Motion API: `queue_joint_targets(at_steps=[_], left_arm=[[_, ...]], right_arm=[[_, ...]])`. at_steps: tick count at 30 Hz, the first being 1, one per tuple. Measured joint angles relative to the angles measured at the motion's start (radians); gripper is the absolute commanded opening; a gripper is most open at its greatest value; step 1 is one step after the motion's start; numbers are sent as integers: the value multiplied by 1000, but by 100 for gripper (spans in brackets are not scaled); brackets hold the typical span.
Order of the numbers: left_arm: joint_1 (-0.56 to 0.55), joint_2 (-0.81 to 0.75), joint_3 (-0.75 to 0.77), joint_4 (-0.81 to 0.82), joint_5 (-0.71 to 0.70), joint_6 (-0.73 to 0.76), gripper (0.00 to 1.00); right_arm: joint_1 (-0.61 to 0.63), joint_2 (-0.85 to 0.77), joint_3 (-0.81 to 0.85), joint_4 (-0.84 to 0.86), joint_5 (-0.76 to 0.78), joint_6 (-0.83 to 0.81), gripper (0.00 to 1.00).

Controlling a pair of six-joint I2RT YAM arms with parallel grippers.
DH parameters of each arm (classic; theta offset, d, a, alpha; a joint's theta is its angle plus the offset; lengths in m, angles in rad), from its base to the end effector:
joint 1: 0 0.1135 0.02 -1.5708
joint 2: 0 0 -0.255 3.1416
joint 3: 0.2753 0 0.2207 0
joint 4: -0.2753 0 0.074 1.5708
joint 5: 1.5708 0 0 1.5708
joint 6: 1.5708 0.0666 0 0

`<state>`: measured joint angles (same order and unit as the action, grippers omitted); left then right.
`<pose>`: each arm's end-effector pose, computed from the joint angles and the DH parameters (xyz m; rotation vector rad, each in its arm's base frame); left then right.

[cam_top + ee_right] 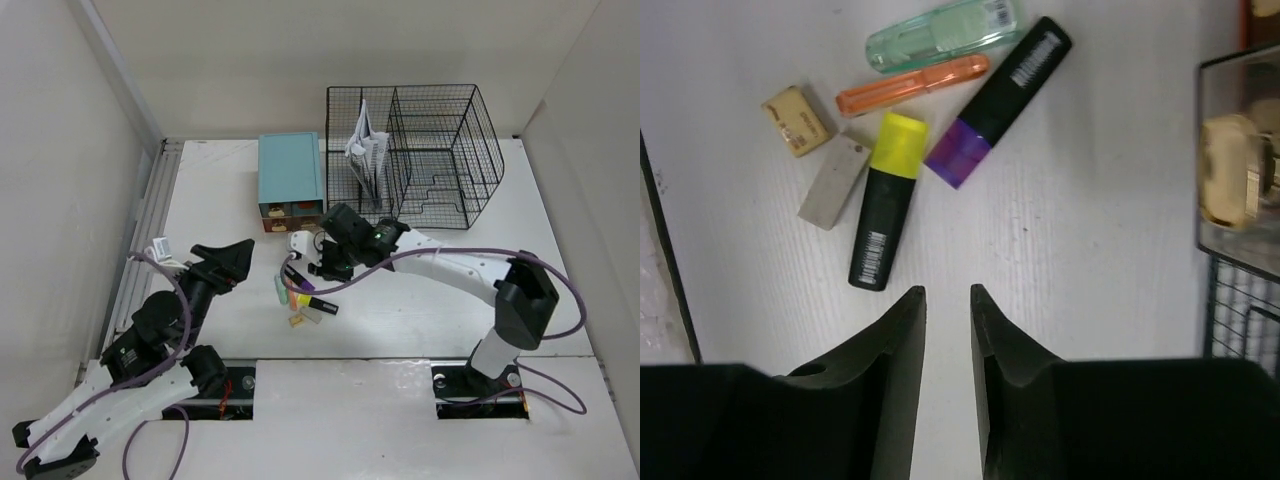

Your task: Organize the desk

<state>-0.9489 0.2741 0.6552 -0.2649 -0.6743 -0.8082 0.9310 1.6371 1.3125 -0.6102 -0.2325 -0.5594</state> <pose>0.0772 -0.0364 0.3318 -0.4655 1.4795 -0.9253 0.1905 0.2817 0.2454 -1.7825 1.7888 0.4430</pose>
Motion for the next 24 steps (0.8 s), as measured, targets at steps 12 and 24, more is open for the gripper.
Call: queue_joint_targets(at_steps=[12,24], left_arm=[[0,-169,-30,-97,-41,-8,99],[0,-166,-43,-103,-34,-9,99]], right_arm=[[28,212,19,0,-121,94,43],[72,272,19,24,-151,111,47]])
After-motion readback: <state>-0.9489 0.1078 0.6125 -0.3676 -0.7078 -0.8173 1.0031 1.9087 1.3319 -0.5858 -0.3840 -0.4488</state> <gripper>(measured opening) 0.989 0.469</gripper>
